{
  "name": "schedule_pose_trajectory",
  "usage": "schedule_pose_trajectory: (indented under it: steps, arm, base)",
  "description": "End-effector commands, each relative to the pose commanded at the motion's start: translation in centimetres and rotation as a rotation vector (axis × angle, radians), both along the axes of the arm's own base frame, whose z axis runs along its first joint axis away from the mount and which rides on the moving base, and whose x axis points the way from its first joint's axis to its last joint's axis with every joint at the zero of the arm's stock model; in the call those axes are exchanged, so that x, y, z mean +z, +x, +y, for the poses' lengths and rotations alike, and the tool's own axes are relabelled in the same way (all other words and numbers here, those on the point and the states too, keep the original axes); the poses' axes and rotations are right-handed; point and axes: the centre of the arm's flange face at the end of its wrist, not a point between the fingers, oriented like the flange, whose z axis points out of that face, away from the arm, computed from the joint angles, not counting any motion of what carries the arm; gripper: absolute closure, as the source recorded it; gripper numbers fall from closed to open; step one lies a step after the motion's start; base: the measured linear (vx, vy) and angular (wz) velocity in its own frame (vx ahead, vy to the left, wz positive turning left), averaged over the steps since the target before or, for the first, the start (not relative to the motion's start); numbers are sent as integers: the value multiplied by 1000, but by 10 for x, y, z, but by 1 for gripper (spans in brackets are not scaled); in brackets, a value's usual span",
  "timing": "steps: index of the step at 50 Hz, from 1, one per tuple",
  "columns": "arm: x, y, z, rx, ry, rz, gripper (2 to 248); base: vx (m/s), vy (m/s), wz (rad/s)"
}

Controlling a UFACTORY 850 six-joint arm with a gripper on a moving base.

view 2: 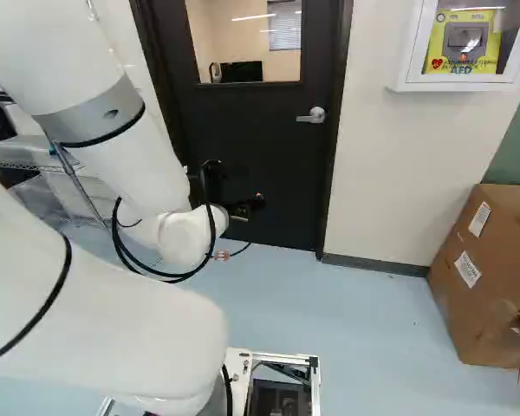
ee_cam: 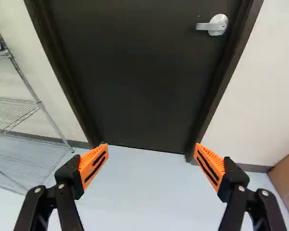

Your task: Open the door and move inside

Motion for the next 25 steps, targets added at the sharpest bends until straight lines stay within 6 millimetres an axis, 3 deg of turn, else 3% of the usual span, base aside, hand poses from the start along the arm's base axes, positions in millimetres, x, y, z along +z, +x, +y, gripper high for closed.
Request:
schedule_pose_trajectory:
  steps: [25]
  arm:
    - [0, 0, 0, 0, 0, 0, 3]
  base:
    - [139, 60, -268]
